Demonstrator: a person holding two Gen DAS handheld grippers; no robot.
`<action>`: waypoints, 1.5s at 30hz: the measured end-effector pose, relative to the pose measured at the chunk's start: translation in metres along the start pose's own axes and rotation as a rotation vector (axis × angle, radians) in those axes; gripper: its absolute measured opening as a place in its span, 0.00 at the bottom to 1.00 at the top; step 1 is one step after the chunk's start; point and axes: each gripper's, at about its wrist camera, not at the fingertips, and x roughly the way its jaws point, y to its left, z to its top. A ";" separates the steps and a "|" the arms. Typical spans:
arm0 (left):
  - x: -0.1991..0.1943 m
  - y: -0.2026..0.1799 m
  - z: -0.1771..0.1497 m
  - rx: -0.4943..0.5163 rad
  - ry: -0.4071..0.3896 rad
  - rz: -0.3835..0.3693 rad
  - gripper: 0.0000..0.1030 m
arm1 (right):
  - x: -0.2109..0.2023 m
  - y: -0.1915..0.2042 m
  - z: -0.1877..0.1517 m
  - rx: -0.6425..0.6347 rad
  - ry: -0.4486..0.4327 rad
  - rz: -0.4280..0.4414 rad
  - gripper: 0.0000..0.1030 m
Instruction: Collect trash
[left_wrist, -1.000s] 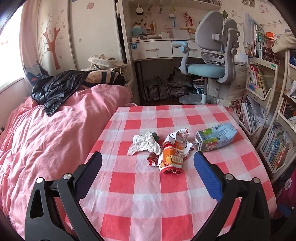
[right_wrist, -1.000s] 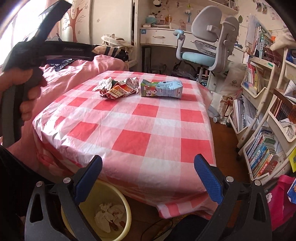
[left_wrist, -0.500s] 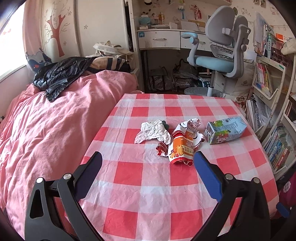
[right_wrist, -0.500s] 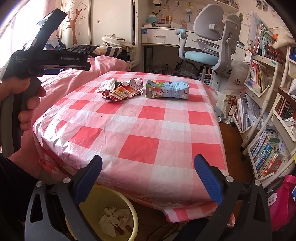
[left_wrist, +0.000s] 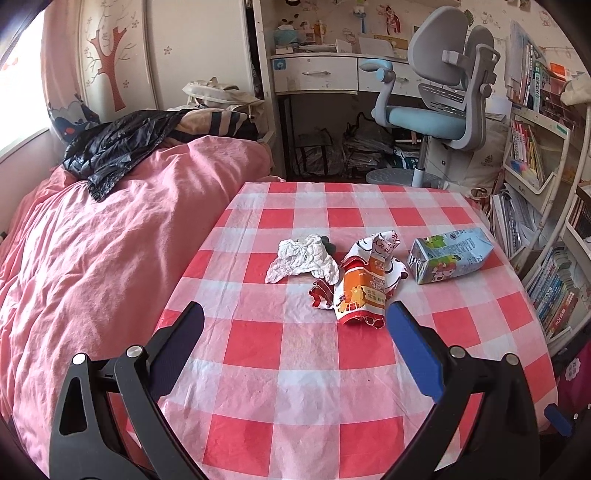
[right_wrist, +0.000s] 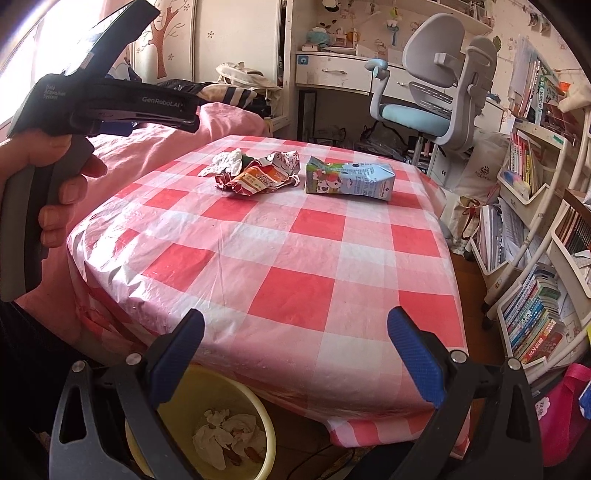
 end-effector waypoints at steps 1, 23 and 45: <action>0.000 0.000 0.000 0.000 0.001 -0.001 0.93 | 0.000 0.000 0.000 0.000 -0.001 -0.001 0.92; 0.000 -0.004 0.001 -0.002 -0.002 -0.011 0.93 | 0.003 0.003 0.002 -0.008 0.001 0.005 0.92; -0.002 -0.002 0.002 -0.009 -0.002 -0.022 0.93 | 0.005 0.008 0.003 -0.021 0.001 0.012 0.92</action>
